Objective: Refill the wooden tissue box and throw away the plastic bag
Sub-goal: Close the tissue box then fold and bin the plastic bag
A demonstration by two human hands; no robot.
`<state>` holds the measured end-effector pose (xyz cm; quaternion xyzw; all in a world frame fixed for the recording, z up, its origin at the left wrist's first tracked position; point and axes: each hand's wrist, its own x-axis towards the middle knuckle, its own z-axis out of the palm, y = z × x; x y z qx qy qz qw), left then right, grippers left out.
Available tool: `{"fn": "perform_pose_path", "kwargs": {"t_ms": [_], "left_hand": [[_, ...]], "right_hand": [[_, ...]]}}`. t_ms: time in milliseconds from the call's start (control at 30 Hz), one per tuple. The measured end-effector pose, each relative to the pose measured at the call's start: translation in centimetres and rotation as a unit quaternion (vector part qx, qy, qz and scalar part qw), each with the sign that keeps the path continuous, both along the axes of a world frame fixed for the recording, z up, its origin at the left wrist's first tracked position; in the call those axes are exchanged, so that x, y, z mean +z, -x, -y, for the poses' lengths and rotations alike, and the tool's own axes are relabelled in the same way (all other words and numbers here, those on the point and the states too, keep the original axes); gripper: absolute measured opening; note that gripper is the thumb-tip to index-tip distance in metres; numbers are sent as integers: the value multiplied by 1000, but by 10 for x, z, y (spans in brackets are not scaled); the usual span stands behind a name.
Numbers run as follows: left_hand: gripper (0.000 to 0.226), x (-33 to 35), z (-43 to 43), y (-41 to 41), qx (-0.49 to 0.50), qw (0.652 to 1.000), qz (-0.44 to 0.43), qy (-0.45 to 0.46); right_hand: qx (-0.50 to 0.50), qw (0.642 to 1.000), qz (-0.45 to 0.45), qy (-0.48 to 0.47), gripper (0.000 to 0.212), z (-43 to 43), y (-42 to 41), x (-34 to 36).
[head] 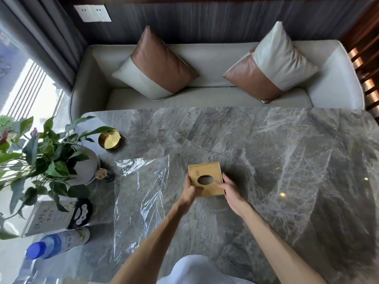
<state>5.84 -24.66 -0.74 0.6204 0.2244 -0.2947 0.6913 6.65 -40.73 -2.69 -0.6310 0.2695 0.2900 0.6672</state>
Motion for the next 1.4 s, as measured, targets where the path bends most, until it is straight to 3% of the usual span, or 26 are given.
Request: {"fn": "perform_pose_path", "kwargs": {"t_ms": [200,467,533,600,700,800,867,933,1033,1100,1167,1233,1300,1400], "left_hand": [[76,5,4,-69,12,1000,19,-12],[70,-11,-19,-69,-61,997,21,41],[61,-7,-34,-77,-76,996,43,24],[53,-3,-59,-90,-67,986,129,-80],[67,0,-112,-113,-147,916,228,-295],[63,-10,-151,-119,-371,796,152,-453],[43,-13,-163,-110,-418,769,151,-460],[32,-9,-169,-100,-384,788,188,-443],[28,7,-176,-90,-337,817,228,-409],[40,15,-182,-81,-382,776,252,-435],[60,13,-186,-67,-474,696,236,-485],[72,-1,-184,-53,-544,642,207,-499],[70,-18,-176,-40,-565,645,177,-484],[40,-28,-164,-24,-521,688,198,-464]], "right_hand": [[-13,1000,6,12,62,-5,-63,7],[-25,999,-23,27,60,-6,-60,-17],[-79,993,-15,90,58,-8,-58,-20],[-136,966,40,214,51,-15,-47,-14],[-114,924,164,327,39,-48,-16,-4],[48,941,165,292,34,-90,14,-7],[169,947,122,243,31,-112,28,-11],[252,943,67,207,40,-129,39,-10],[307,937,18,165,70,-147,50,-1],[322,933,-3,158,80,-157,57,4],[315,937,-42,148,89,-167,64,5],[234,960,-110,105,96,-180,72,0],[127,977,-157,71,85,-193,80,-13],[37,989,-110,93,18,-198,90,-23]]}}
